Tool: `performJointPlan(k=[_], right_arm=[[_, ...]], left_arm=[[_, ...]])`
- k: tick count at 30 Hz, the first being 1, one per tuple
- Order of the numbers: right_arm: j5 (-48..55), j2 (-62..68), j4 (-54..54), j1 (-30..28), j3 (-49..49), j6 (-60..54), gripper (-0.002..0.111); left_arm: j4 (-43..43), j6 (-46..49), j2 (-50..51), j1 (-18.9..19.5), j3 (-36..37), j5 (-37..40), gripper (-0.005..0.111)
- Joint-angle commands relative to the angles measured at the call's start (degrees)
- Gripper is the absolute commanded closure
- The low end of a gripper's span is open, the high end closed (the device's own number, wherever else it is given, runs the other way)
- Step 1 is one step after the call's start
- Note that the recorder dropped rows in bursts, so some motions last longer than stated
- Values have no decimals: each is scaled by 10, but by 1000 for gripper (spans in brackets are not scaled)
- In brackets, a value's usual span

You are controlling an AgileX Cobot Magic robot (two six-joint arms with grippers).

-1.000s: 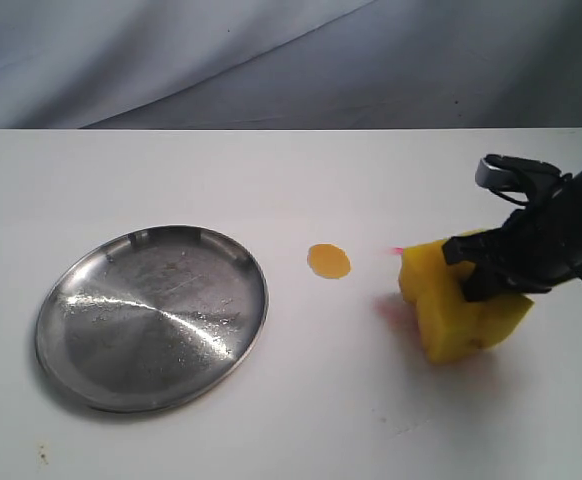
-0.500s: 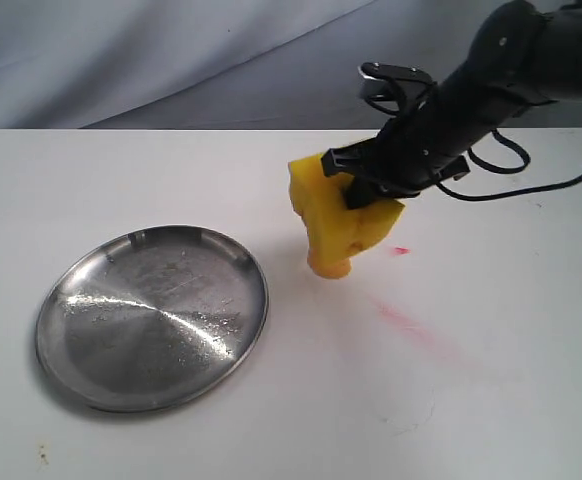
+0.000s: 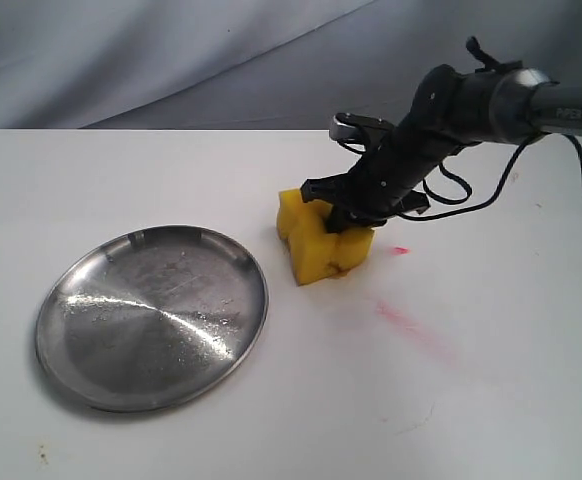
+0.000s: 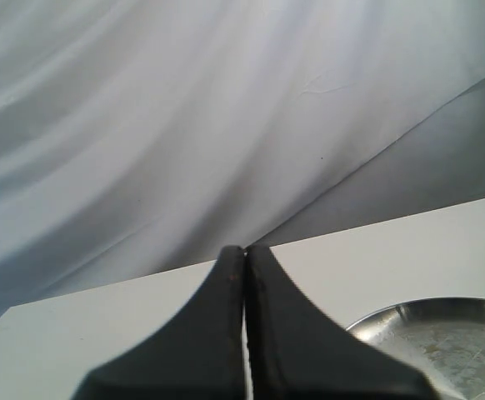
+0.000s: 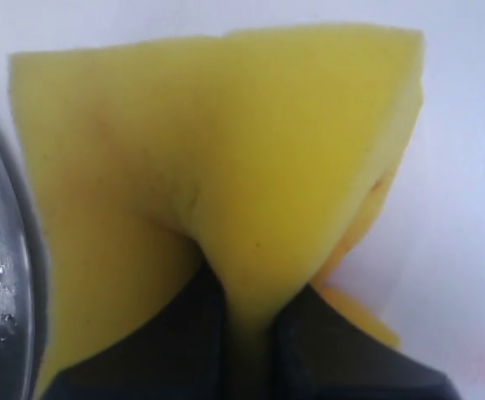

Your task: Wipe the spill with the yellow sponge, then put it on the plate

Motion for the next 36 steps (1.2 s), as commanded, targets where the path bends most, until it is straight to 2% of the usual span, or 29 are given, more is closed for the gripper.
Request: performJointPlan(k=[1,4,7,13,18,22,26,30,36], right_arm=[[42,6,-121,3,0,61,108],[91,-12,-229,3,1,113,108],[109,-47,-273,3,26,121,108],[105,-100,-268,9,109,105,108],[100,-99,-261,52,127,96,108],[46,-91,-258,93,125,100,108],[32,-58,-258,114,84,113,108],[62,-7,-261,115,4,118,108],[158,73,-281,100,-145,119,108]], left_arm=[[-4,-5,-2,2,-2,-1,107],[-4,-5,-2,2,-2,-1,107],[-4,-5,-2,2,-2,-1,107],[-4,-5,-2,2,-2,-1,107],[-4,-5,-2,2,-2,-1,107],[-4,-5,-2,2,-2,-1,107],[-4,-5,-2,2,-2,-1,107],[-4,-5,-2,2,-2,-1,107],[-4,-5,-2,2,-2,-1,107]])
